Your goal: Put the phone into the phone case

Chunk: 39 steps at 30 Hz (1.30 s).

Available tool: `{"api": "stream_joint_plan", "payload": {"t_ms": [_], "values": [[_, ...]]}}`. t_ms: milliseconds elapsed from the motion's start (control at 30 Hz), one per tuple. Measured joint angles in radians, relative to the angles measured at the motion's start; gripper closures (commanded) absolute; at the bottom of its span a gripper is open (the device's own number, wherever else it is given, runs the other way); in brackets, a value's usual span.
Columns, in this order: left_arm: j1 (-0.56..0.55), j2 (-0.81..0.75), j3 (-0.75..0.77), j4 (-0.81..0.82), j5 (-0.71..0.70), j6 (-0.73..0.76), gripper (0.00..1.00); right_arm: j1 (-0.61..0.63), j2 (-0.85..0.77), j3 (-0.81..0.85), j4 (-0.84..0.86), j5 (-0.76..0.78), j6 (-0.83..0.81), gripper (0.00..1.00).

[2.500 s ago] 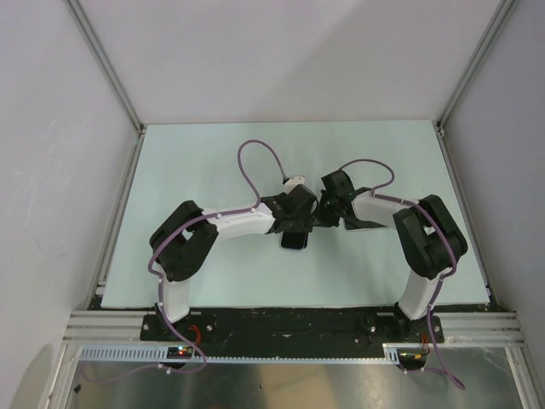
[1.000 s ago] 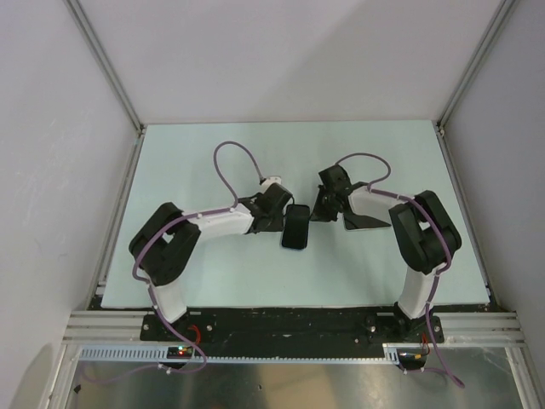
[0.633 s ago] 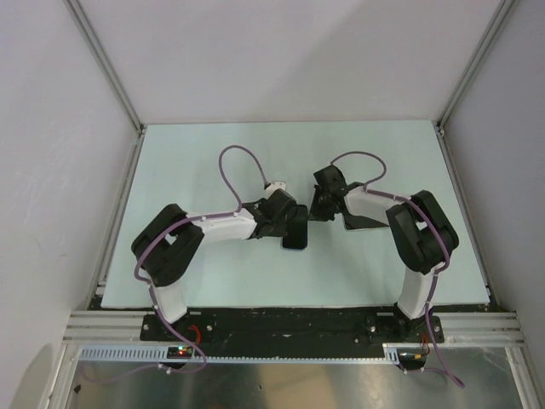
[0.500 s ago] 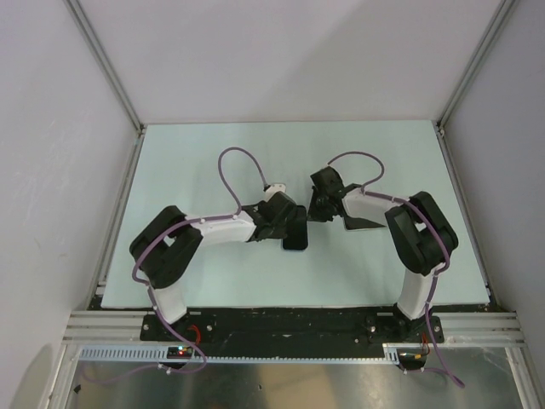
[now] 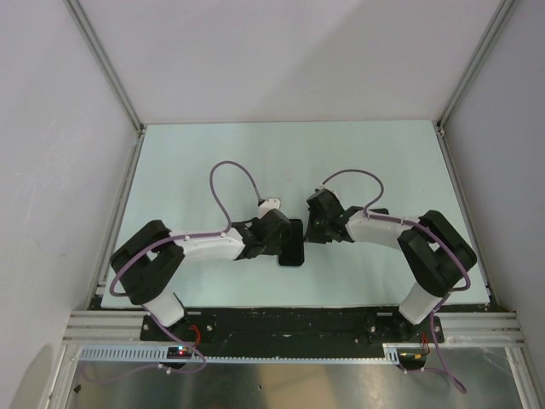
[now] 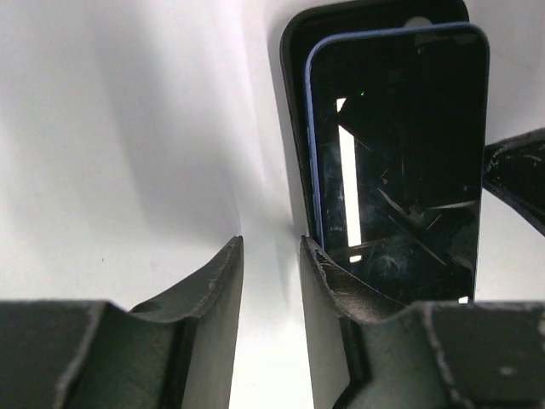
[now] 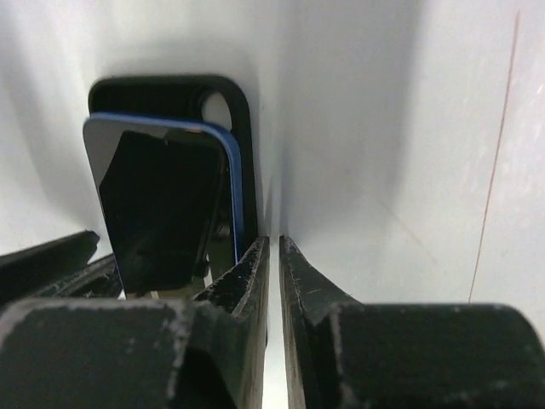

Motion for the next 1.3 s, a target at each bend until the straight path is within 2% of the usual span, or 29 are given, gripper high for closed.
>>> {"api": "stream_joint_plan", "payload": {"t_ms": [133,300,567,967,1300], "values": [[-0.003,-0.035,-0.037,0.007,0.002,-0.015,0.6,0.003,-0.025,-0.015,-0.037,-0.024,-0.003,0.82],[0.018,-0.056,-0.04,0.009,0.003,-0.013,0.58,-0.054,-0.039,-0.014,-0.076,-0.043,-0.023,0.79],[0.101,-0.114,-0.036,0.012,0.031,-0.003,0.59,-0.085,-0.06,0.037,-0.116,-0.043,-0.053,0.77],[0.122,-0.084,0.051,0.034,0.128,-0.004,0.63,-0.058,-0.023,0.127,-0.108,-0.06,-0.053,0.76],[0.139,-0.019,0.055,0.06,0.174,-0.006,0.65,-0.045,0.034,0.17,-0.123,-0.039,-0.053,0.77]]}}
